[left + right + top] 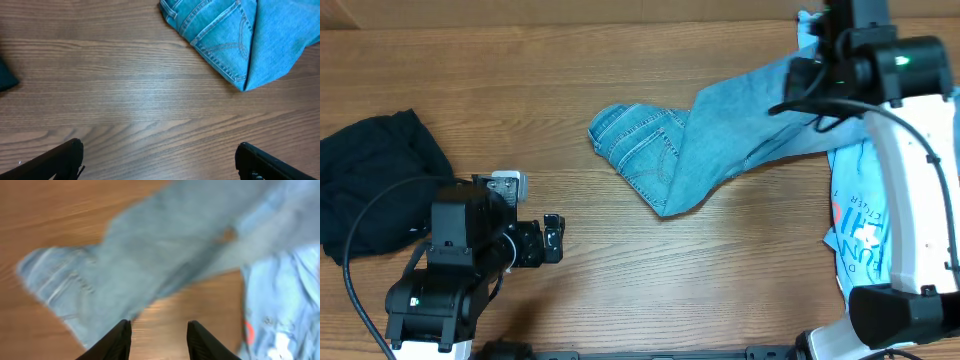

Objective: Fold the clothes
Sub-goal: 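Lift the jeans with the right gripper and drop them mid-table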

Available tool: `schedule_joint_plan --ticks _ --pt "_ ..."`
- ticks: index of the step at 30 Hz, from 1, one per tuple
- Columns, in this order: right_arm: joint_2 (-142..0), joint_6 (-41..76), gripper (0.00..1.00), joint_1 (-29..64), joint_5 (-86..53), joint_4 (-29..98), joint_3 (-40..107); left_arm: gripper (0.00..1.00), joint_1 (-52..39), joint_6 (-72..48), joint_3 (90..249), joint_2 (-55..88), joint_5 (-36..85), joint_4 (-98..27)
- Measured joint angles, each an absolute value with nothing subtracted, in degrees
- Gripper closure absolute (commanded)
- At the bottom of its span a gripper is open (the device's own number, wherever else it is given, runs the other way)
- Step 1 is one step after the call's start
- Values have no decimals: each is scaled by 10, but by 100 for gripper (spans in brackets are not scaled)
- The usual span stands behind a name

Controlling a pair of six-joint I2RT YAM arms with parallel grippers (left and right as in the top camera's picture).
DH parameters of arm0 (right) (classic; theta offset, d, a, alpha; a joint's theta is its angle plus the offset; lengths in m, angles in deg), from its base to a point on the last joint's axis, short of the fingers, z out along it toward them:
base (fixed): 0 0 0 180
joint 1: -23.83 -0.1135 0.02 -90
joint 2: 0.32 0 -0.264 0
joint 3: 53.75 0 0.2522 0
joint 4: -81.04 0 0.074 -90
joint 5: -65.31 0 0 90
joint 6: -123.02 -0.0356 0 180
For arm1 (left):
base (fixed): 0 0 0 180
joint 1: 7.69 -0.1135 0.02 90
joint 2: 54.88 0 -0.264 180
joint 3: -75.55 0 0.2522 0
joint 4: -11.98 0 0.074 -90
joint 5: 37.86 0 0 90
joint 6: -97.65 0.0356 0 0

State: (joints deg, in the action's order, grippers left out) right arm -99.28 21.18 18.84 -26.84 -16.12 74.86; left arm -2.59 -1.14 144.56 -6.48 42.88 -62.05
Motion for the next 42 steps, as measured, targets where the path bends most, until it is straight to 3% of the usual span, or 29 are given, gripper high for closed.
schedule_joint_plan --ticks 4,8,14,18,19,21,28,36,42 --pt "-991 232 51 220 -207 -181 715 0 -26 -12 1446 -61 429 -615" --pt "-990 248 50 179 -137 -138 561 0 -26 -11 1447 -41 429 -613" --pt "-993 201 42 83 -72 141 294 0 -26 -11 1449 -8 429 -611" --pt "-992 164 35 30 -67 274 222 0 -26 -11 1449 -5 429 -609" --pt "-992 160 37 22 -67 296 214 0 -26 -11 1449 -5 429 -609" --pt "-992 154 94 7 -68 328 208 0 -26 -11 1449 -4 429 -608" --pt "-981 139 96 1 -69 264 226 0 -26 -11 1449 -4 429 -601" --pt "-808 175 96 0 -57 106 538 0 -26 -11 1449 -4 429 -589" --pt "-763 209 96 -37 -67 130 569 0 -26 -11 1449 -4 431 -586"
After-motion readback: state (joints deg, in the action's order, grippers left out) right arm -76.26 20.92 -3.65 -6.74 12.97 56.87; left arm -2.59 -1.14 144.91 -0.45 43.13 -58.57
